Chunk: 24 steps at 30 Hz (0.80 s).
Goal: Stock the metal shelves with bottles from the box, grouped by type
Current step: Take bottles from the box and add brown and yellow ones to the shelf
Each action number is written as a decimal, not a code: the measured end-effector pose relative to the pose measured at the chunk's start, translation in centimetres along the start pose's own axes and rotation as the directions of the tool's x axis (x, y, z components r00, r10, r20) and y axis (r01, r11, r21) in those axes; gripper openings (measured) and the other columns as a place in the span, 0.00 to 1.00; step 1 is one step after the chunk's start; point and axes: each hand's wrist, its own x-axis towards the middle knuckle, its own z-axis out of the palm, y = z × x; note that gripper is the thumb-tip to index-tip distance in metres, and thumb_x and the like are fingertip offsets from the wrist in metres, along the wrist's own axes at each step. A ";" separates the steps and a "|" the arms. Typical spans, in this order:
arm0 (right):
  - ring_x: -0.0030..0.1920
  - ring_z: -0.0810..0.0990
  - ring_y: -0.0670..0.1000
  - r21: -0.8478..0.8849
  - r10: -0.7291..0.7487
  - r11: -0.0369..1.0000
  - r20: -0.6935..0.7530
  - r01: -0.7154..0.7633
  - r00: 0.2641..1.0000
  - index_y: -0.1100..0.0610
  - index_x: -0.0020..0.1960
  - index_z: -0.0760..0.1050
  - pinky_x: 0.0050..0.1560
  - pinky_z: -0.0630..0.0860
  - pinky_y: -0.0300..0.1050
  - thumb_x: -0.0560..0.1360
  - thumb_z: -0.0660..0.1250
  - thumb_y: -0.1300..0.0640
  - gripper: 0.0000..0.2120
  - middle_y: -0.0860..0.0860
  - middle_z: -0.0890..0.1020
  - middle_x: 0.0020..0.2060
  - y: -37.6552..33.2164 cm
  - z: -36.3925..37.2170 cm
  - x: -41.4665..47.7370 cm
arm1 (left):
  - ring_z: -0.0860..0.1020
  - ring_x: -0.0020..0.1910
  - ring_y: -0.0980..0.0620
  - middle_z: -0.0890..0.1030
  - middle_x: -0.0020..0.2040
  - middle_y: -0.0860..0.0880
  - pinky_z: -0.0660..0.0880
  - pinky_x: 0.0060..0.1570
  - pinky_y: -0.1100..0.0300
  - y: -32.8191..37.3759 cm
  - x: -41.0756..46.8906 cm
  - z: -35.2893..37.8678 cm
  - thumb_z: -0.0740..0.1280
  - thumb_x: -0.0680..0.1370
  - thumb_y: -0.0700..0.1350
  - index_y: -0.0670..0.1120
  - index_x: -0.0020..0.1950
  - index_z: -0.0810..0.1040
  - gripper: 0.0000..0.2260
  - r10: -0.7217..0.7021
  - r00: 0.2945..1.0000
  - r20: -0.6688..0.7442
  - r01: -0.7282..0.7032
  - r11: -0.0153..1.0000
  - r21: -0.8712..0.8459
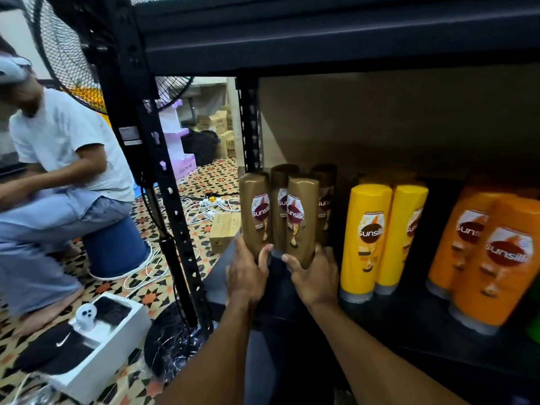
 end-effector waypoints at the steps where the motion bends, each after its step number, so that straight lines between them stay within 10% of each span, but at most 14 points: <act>1: 0.64 0.75 0.57 0.013 0.009 1.000 0.002 -0.009 1.000 0.57 0.68 0.74 0.62 0.73 0.47 0.72 0.74 0.41 0.30 0.55 0.76 0.63 0.0 0.0 0.1 | 0.80 0.59 0.41 0.81 0.61 0.47 0.74 0.62 0.39 -0.1 0.1 0.1 0.63 0.81 0.62 0.52 0.72 0.62 0.25 0.006 1.000 -0.003 -0.006 1.000 0.008; 9: 0.61 0.80 0.56 0.179 0.028 0.984 -0.004 -0.027 1.000 0.52 0.67 0.66 0.56 0.76 0.44 0.71 0.77 0.48 0.31 0.54 0.80 0.61 -0.1 0.2 -0.2 | 0.76 0.66 0.40 0.78 0.67 0.45 0.71 0.67 0.38 -0.3 -0.1 0.5 0.58 0.78 0.68 0.49 0.77 0.60 0.34 0.025 1.000 -0.012 -0.025 0.999 0.022; 24: 0.61 0.79 0.57 0.144 -0.001 0.990 -0.019 0.003 1.000 0.54 0.69 0.64 0.53 0.74 0.43 0.75 0.74 0.52 0.29 0.55 0.79 0.63 0.1 0.4 0.0 | 0.80 0.53 0.47 0.80 0.56 0.49 0.79 0.53 0.51 0.1 -0.3 0.2 0.74 0.75 0.50 0.49 0.69 0.70 0.24 0.057 0.991 -0.123 -0.065 0.996 -0.065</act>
